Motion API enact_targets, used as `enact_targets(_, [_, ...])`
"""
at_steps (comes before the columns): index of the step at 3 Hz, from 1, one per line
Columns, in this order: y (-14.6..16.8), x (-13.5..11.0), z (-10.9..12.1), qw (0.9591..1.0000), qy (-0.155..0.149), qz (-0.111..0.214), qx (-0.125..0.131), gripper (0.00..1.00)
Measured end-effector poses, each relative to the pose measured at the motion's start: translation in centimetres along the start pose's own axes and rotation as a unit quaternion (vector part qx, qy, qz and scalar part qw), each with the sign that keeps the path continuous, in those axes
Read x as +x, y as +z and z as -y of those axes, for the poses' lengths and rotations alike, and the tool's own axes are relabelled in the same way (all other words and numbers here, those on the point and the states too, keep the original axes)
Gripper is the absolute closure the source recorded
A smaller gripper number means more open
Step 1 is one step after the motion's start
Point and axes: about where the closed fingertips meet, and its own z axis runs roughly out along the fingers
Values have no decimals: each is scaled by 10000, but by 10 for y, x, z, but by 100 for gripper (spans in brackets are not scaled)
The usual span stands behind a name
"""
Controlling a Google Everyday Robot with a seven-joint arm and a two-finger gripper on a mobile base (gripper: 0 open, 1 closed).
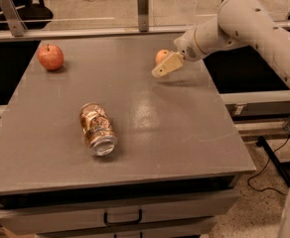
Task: Move orange near orange can
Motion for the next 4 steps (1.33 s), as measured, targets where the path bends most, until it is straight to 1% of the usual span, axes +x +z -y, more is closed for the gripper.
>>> enact_targets(1, [12,6,5,9992,396,88,-68,41])
enact_targets(2, [12,5,5,9977,644,184,-117,64])
enact_targets(3, [1,-12,-7,9969,640,367,-268,88])
enact_targets(4, [-8,-41,-43,9947,389,616,-725,100])
